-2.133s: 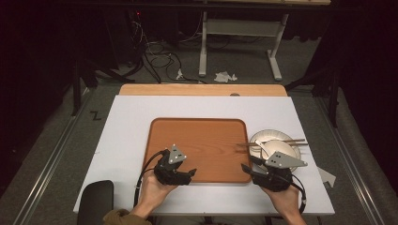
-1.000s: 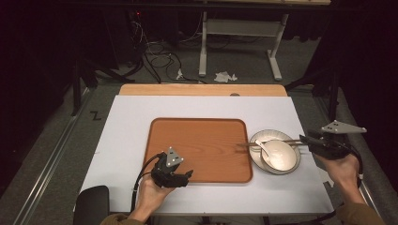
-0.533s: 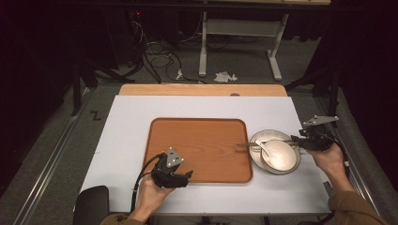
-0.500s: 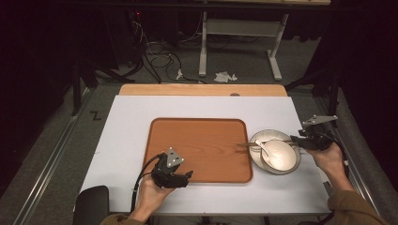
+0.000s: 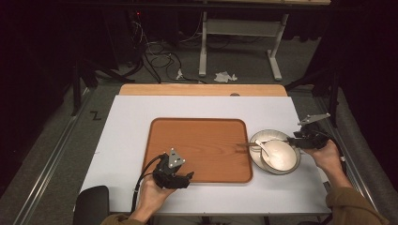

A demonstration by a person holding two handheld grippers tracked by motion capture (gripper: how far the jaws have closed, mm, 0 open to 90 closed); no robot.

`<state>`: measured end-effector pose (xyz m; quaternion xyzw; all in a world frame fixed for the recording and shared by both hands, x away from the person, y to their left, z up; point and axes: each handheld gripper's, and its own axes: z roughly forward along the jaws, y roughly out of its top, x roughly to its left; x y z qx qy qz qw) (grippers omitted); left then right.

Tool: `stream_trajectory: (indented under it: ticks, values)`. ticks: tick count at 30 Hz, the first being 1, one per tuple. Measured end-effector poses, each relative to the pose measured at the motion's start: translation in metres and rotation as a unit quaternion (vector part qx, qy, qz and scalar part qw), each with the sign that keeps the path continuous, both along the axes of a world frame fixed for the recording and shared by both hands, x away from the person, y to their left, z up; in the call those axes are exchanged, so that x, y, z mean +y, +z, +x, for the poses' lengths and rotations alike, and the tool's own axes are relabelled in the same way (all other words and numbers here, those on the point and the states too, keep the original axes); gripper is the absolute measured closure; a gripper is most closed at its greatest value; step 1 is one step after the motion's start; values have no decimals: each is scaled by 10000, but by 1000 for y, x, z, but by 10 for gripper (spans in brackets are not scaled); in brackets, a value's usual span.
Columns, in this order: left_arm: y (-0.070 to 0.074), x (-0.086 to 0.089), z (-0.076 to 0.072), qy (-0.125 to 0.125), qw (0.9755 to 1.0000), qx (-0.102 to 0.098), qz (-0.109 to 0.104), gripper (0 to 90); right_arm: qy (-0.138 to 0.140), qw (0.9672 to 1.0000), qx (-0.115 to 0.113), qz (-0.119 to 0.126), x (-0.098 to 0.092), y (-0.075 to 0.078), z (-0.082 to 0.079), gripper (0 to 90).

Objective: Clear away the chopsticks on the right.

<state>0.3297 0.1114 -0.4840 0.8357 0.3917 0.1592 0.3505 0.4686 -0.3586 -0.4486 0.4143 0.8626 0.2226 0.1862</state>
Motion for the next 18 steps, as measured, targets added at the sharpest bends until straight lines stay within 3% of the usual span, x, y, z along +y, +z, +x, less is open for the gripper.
stream_trajectory:
  ticks: [10, 18]
  values:
    - [0, 0, 0, 1, 10000, -9, -28, 302, 65, 9989, 423, 184, -4, 1, 4, 692]
    - [0, 0, 0, 15, 10000, -13, -35, 302, 54, 9988, 451, 191, -5, 0, 5, 692]
